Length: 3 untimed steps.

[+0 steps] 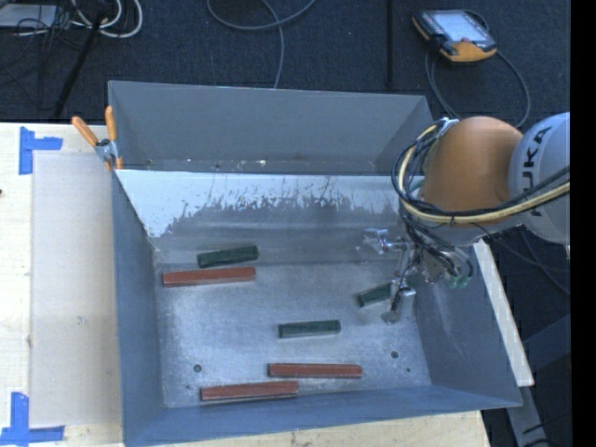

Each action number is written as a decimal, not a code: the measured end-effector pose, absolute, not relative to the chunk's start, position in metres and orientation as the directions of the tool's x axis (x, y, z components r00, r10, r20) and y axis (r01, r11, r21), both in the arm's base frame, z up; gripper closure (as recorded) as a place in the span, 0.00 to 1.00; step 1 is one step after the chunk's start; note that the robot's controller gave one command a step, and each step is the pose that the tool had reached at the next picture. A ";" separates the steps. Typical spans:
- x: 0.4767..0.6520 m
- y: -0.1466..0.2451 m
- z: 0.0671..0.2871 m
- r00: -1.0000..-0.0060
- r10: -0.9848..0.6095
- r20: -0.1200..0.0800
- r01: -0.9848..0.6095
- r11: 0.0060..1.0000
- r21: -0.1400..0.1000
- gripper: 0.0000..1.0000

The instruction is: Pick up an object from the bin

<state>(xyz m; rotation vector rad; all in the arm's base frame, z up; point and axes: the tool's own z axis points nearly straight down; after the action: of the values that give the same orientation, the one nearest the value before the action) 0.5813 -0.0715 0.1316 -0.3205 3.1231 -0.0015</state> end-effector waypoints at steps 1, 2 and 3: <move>0.581 -0.071 0.130 -0.979 -0.204 0.000 -0.204 0.979 0.001 0.00; 0.591 -0.107 0.070 -0.932 -0.362 0.001 -0.362 0.932 0.001 1.00; 0.591 -0.107 0.070 -0.932 -0.362 0.001 -0.362 0.932 0.001 1.00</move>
Offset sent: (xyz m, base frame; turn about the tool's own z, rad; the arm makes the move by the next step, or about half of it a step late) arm 0.0096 -0.0355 -0.0616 -0.1687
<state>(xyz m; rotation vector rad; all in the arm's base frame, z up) 0.5910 -0.1069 0.0696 -0.5789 3.0888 0.0010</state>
